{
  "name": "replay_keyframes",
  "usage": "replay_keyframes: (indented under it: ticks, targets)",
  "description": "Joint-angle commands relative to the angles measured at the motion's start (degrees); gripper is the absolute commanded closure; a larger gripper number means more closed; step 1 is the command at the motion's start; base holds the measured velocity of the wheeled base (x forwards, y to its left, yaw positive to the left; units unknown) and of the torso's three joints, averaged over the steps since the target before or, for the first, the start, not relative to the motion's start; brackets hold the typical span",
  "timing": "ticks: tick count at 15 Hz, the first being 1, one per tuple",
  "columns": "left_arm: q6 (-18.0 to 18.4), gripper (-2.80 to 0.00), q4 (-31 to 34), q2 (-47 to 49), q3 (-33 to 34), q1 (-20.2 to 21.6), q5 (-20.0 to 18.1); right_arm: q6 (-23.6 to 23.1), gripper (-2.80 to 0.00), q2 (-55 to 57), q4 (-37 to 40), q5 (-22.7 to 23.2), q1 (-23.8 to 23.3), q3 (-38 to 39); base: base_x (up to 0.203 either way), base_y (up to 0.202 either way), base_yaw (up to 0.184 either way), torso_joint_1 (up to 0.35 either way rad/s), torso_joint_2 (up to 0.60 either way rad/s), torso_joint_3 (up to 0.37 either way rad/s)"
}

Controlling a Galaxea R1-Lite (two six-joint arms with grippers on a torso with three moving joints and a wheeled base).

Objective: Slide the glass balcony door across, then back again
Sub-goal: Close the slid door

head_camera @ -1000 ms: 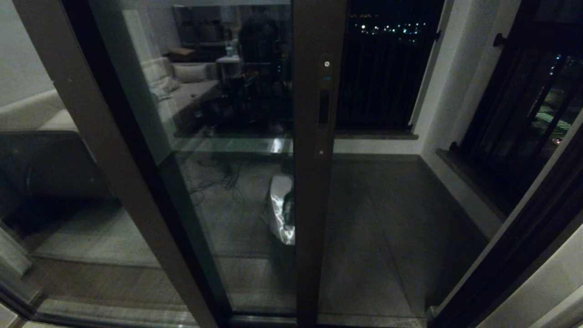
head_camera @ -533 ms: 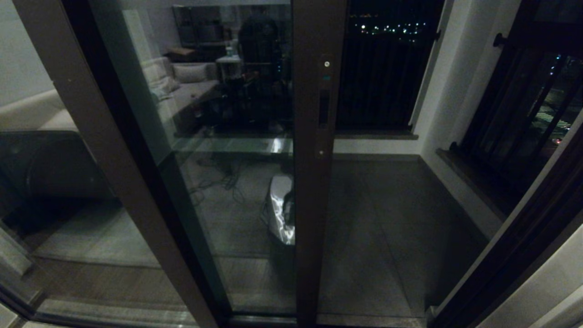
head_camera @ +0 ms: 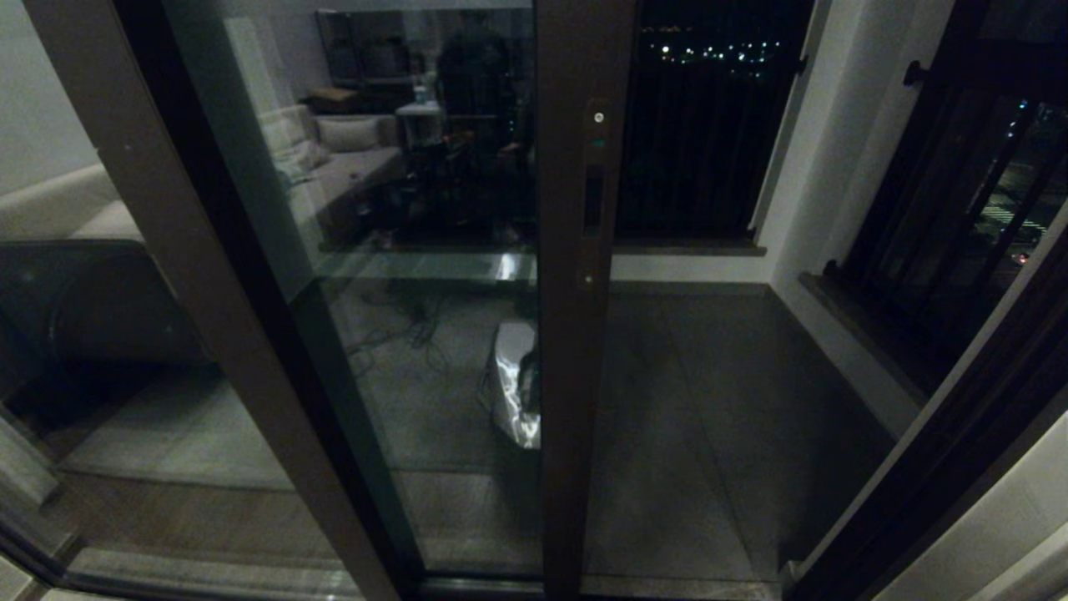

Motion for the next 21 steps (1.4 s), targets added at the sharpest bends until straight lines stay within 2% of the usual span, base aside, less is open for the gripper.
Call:
replay_keyframes:
  ticks: [1,21]
  targets:
    - [-1.67,0.0,0.3,0.01,0.08,0.08,0.13,0.0,0.0,-0.02,0.04,0.0,0.0,0.0,0.0,0.0,0.0,0.0,0.0,0.0]
    - [-1.91,0.0,0.3,0.01,0.08,0.09,0.22,-0.05,0.0,-0.02,0.04,-0.04,0.0,0.09,0.0,0.0,0.0,0.0,0.0,0.0]
